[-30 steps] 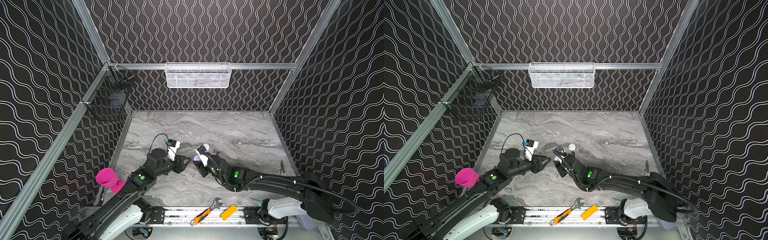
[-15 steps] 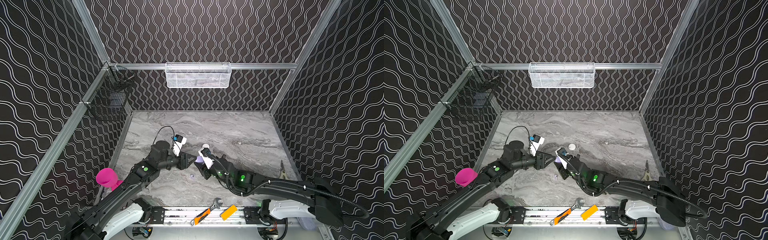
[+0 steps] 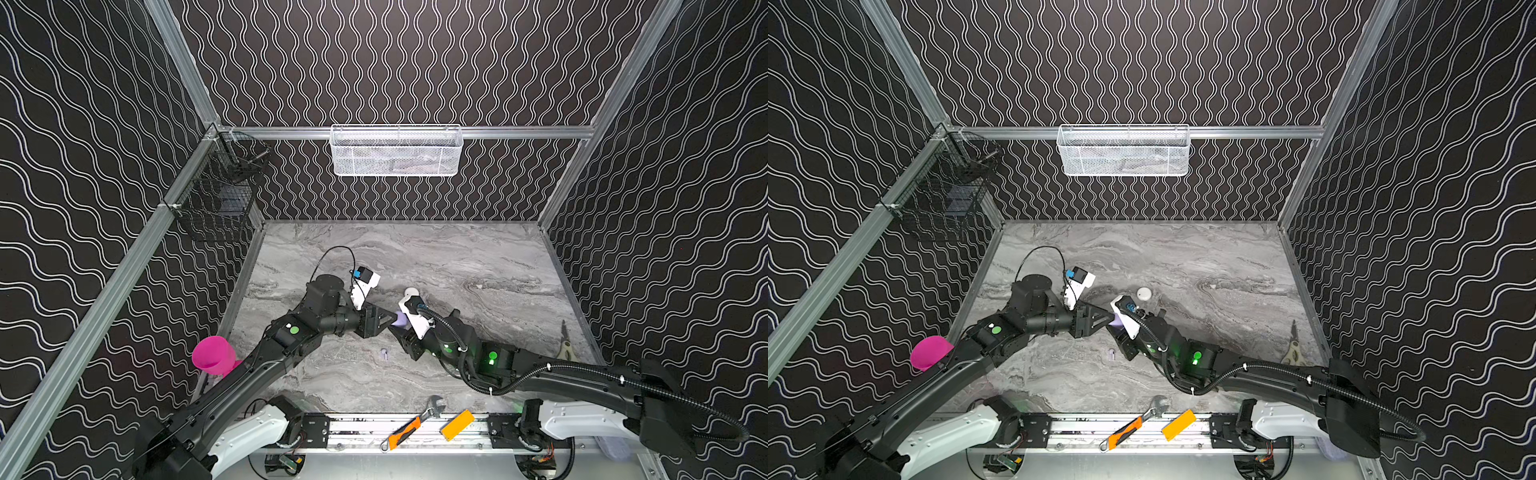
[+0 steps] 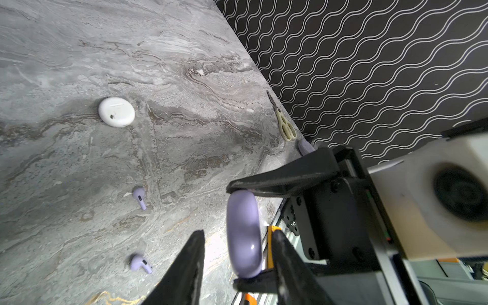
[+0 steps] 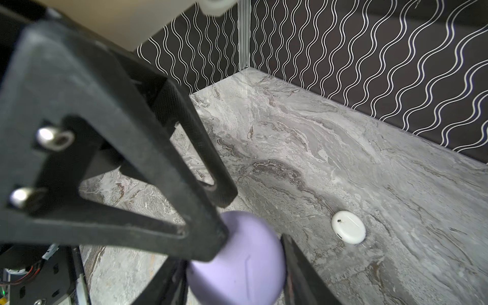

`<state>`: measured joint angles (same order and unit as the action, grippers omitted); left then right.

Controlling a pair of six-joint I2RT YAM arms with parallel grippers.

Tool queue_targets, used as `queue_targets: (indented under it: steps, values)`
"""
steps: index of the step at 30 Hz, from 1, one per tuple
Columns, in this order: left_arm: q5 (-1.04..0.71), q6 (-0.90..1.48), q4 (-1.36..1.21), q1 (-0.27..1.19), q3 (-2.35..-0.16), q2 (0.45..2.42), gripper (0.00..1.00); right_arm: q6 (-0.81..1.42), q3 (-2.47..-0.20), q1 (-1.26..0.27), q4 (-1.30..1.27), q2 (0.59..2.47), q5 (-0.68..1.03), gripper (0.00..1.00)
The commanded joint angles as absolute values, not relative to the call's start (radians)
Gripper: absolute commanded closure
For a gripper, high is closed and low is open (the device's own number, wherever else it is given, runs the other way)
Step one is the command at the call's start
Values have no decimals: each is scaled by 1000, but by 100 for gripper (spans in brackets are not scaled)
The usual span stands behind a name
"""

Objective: Insert the wireless bluetooth earbuds into the charging case
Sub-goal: 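Carry the lavender case toward the left gripper while the left gripper reaches for it, then close the left gripper on the lavender case held by the right gripper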

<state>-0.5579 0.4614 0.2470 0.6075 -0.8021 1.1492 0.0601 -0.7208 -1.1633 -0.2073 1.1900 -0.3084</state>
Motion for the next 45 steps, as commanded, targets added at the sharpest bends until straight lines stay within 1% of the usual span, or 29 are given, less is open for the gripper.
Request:
queue_targets:
  steps: [1, 5, 11, 17, 22, 24, 27, 28, 32, 38, 42, 45]
  values:
    - [-626, 473, 175, 608, -791, 1162, 61, 49, -726, -1166, -242, 1189, -302, 57]
    - [-684, 510, 120, 608, -766, 1178, 62, 42, -729, -1166, -252, 1199, -305, 57]
    - [-708, 502, 130, 608, -767, 1182, 63, 29, -744, -1166, -251, 1215, -301, 57]
    - [-735, 509, 112, 607, -760, 1191, 67, 22, -749, -1166, -256, 1220, -305, 58]
    - [-761, 508, 99, 608, -762, 1208, 72, 16, -752, -1166, -255, 1223, -316, 58]
    - [-770, 510, 91, 607, -763, 1210, 78, 14, -752, -1166, -253, 1226, -319, 58]
    - [-778, 513, 81, 608, -758, 1209, 82, 12, -753, -1166, -252, 1229, -319, 57]
    - [-779, 514, 78, 609, -757, 1206, 84, 12, -755, -1166, -250, 1231, -322, 56]
    - [-778, 515, 71, 607, -757, 1205, 89, 16, -755, -1166, -250, 1235, -331, 46]
    - [-755, 495, 86, 601, -771, 1193, 90, 29, -754, -1166, -233, 1226, -357, 30]
    - [-751, 488, 85, 583, -784, 1201, 91, 50, -744, -1166, -215, 1199, -367, 24]
    - [-752, 486, 78, 560, -785, 1207, 91, 67, -739, -1166, -189, 1169, -367, 23]
